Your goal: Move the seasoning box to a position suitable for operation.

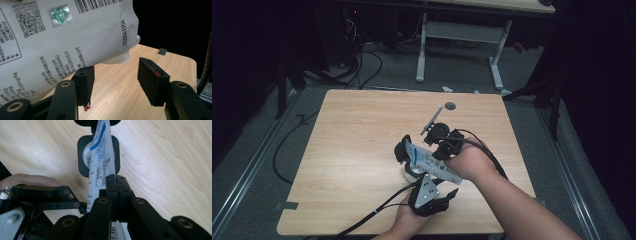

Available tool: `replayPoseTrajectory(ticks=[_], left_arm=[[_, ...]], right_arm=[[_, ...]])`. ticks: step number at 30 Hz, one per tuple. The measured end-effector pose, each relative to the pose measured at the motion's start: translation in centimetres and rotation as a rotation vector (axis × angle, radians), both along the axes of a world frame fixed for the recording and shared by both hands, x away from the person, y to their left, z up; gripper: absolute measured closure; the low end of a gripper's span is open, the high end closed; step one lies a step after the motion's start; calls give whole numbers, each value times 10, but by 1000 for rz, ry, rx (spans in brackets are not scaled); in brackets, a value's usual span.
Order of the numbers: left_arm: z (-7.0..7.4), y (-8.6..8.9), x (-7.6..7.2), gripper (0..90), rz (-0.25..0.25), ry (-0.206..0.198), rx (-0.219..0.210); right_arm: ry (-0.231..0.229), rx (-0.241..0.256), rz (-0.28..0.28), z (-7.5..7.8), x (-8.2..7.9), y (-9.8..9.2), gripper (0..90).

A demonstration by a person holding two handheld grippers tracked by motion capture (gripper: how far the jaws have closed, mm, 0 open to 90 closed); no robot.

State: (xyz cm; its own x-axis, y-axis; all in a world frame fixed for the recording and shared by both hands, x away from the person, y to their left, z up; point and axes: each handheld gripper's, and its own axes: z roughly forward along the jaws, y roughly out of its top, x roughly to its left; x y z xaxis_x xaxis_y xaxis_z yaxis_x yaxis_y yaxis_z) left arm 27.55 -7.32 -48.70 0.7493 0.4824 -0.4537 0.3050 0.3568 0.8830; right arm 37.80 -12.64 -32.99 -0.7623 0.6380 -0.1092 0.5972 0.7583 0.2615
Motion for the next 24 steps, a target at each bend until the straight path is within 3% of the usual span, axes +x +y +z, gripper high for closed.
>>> replayPoseTrajectory(ticks=[24], left_arm=[[-11, 8, 3, 484, 14, 14, 8]], right_arm=[[24, 18, 3, -4, -4, -5, 900]])
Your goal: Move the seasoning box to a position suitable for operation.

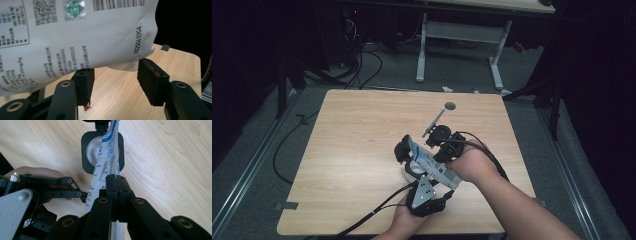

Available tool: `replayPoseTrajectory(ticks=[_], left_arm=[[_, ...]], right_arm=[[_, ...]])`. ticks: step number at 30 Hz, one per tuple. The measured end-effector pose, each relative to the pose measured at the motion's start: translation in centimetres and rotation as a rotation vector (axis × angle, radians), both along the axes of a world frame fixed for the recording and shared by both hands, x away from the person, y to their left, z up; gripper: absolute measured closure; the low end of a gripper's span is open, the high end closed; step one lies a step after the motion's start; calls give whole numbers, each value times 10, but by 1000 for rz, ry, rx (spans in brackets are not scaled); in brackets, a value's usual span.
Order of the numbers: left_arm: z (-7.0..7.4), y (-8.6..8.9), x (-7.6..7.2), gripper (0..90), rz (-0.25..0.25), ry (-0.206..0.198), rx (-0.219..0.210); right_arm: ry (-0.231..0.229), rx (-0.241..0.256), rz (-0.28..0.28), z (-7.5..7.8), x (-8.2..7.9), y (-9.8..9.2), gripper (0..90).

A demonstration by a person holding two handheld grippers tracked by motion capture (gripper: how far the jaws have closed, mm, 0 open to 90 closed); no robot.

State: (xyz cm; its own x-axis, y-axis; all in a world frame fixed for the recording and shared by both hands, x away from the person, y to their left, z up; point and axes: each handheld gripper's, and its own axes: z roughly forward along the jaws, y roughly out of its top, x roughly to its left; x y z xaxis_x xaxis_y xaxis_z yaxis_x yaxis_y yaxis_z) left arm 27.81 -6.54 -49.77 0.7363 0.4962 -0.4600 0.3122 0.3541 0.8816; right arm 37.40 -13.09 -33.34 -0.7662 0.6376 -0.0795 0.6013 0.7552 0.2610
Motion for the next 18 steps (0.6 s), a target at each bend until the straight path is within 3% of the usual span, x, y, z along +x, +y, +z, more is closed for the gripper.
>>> replayPoseTrajectory(ticks=[9, 18], left_arm=[[-4, 4, 2, 486, 12, 15, -7], [-3, -2, -9, 470, -35, 16, 3]], right_arm=[[3, 7, -3, 0, -2, -1, 900], [-8, 15, -14, 0, -1, -2, 900]])
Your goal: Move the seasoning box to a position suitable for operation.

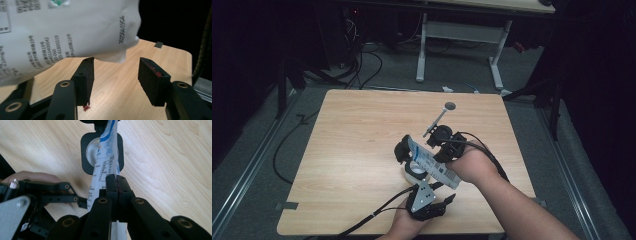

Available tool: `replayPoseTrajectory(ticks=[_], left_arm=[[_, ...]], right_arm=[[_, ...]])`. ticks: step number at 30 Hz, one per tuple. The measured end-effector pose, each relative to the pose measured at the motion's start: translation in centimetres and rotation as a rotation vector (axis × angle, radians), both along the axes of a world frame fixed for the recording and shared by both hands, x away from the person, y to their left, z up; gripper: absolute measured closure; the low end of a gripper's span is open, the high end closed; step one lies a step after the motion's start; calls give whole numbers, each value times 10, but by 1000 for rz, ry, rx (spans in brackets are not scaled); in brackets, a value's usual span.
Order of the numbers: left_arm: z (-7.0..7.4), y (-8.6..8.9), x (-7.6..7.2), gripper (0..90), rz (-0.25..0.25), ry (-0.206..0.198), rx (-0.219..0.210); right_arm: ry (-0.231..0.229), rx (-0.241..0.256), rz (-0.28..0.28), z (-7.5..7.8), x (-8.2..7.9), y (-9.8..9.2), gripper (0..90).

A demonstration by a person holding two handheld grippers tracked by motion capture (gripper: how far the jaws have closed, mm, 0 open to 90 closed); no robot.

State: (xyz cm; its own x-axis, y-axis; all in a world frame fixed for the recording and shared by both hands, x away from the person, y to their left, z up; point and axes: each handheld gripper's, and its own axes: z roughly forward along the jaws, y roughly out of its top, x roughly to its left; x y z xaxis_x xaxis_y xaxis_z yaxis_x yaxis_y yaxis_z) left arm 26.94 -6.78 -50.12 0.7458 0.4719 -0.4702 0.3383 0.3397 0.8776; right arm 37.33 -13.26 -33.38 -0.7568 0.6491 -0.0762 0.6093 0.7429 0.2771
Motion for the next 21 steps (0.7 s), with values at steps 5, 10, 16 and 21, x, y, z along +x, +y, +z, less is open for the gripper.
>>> replayPoseTrajectory(ticks=[5, 10, 16, 21], left_arm=[[1, -3, 5, 435, 5, 49, -17], [-1, -5, 10, 443, 25, 71, -8], [-2, -4, 11, 469, 38, 60, 6], [-4, -4, 11, 484, 40, 63, 13]], right_arm=[[-3, 9, 2, -1, 0, 2, 900], [-2, 15, -2, -2, -2, 2, 900], [-4, 26, -3, -4, -5, -3, 900], [-1, 47, -8, -2, -8, -9, 900]])
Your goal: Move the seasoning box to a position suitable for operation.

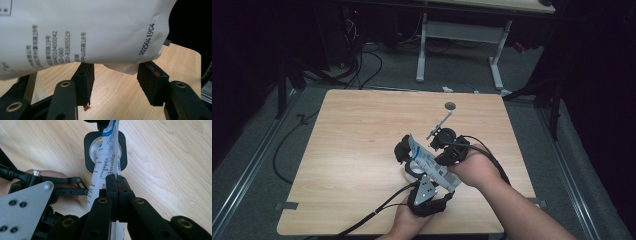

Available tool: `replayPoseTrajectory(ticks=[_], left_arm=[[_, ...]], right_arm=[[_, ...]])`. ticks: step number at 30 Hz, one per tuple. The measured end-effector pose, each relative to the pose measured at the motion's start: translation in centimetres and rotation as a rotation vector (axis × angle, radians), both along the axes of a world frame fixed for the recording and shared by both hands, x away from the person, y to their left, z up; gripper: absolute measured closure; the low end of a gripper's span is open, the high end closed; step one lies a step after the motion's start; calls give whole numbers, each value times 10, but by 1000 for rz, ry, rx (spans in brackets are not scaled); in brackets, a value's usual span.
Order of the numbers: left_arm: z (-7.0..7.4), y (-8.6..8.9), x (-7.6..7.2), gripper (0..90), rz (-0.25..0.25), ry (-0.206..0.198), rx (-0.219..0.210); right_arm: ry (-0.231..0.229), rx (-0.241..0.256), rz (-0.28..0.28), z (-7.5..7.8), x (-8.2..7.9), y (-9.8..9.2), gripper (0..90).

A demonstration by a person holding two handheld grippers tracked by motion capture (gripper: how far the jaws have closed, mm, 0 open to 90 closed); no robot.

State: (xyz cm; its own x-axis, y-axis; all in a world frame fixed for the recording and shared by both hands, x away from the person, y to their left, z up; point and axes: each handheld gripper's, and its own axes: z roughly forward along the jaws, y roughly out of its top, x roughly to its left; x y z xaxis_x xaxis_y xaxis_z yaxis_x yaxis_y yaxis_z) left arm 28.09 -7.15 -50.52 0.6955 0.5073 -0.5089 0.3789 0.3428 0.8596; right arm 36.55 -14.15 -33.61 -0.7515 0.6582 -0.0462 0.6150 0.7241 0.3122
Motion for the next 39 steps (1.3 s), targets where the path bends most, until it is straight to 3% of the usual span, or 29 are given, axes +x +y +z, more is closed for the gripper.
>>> replayPoseTrajectory(ticks=[18, 25, 32, 39], left_arm=[[-10, 5, -1, 502, 2, 13, 11], [-10, 8, -5, 482, -22, -7, 7], [-11, 17, -12, 464, -46, -26, 22], [-13, 34, -15, 457, -44, -22, 20]], right_arm=[[-6, 64, -25, -4, -7, -17, 900], [-27, 90, -34, -4, -8, -21, 900], [-47, 115, -58, -3, -11, -35, 900], [-43, 101, -104, -9, -12, -53, 900]])
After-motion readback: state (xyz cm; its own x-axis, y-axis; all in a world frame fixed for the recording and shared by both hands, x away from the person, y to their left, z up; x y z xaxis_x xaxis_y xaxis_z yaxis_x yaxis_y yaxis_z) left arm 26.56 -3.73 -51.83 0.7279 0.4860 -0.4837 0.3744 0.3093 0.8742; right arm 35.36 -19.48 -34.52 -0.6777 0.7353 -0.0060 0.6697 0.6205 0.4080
